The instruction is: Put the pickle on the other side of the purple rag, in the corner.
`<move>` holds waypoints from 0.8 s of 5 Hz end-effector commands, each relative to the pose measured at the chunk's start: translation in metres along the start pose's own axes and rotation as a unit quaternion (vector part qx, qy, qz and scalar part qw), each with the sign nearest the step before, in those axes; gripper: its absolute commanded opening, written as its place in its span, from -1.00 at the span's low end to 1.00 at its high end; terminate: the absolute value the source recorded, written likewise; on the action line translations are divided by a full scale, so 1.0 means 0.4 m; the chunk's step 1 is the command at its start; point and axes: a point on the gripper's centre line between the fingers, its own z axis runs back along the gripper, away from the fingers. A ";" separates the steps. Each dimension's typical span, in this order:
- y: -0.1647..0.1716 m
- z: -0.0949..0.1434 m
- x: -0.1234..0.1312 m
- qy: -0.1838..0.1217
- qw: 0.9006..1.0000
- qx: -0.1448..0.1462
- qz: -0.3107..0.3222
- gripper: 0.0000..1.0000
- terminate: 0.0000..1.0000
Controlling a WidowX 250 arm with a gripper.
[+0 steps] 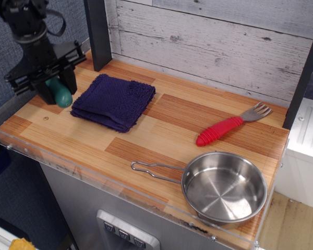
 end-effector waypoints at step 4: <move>0.069 -0.088 0.061 0.015 1.000 -0.002 0.022 -1.00 -1.00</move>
